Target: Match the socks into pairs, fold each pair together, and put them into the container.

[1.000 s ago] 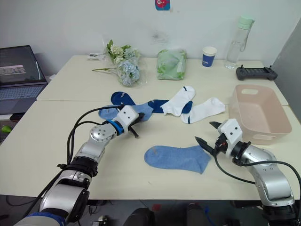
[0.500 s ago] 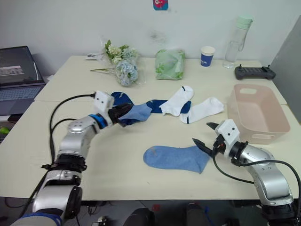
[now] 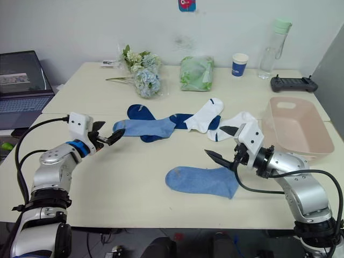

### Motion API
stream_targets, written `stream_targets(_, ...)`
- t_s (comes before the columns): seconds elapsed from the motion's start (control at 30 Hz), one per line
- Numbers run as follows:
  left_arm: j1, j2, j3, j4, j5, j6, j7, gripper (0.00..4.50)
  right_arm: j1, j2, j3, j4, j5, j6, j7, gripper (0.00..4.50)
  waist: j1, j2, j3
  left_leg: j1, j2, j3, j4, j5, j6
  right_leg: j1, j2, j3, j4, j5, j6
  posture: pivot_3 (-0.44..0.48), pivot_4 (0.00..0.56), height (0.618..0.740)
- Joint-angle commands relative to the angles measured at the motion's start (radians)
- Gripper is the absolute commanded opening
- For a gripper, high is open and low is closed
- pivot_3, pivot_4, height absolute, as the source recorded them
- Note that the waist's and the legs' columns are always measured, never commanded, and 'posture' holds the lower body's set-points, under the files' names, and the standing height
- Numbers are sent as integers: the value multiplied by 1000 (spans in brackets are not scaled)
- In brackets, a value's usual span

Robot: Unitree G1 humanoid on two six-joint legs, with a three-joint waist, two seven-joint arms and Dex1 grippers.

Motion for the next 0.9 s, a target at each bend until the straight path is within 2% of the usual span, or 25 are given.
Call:
stream_targets(0.03, -6, -17, -110, -115, 57, -68, -59, 4481, -6, 0, 2, -16, -1, -8, -2, 4500, 3, 0, 0, 0, 0, 0, 0, 0, 0, 0, 0, 0, 0, 0, 0, 0, 150, 740)
stream_targets(0.13, -25, -39, -191, -147, 101, -95, -85, 4481, -1, 4, 9, -17, -5, -9, -8, 4500, 3, 0, 0, 0, 0, 1, 0, 0, 0, 0, 0, 1, 0, 0, 0, 0, 150, 740)
stream_targets(0.27, -129, -31, -360, -24, 322, -217, -41, 4481, 9, 8, 11, -25, -10, -7, -20, 4500, 3, 0, 0, 1, 0, 0, 0, 0, 1, 0, 1, 0, 1, 0, 0, 0, 150, 740)
stream_targets(0.4, -224, -46, -466, 92, 460, -274, 1, 4481, 23, 6, 2, -35, -11, -6, -33, 4500, -2, 0, 0, 1, 0, 2, 0, -1, 2, 0, 3, 0, 1, 0, 0, 0, 150, 740)
stream_targets(0.57, -275, -47, -519, 164, 548, -251, 31, 4481, 40, 2, -5, -49, -9, -4, -48, 4500, -1, 0, 0, 1, 0, 3, 0, -1, 2, -1, 3, 0, 1, 0, 0, 0, 150, 740)
stream_targets(0.8, -311, -36, -523, 215, 588, -219, 57, 4481, 40, 4, 0, -49, -10, -2, -65, 4500, -8, 0, 0, 2, 0, 3, 0, -1, 3, 0, 3, 0, 3, 0, 0, 0, 150, 740)
stream_targets(0.9, -323, -39, -522, 244, 592, -230, 77, 3912, 31, 6, 5, -43, -10, -3, -65, 4500, -13, 0, 0, 2, 0, 3, 0, -1, 3, 0, 3, 0, 3, 0, 0, 0, 150, 740)
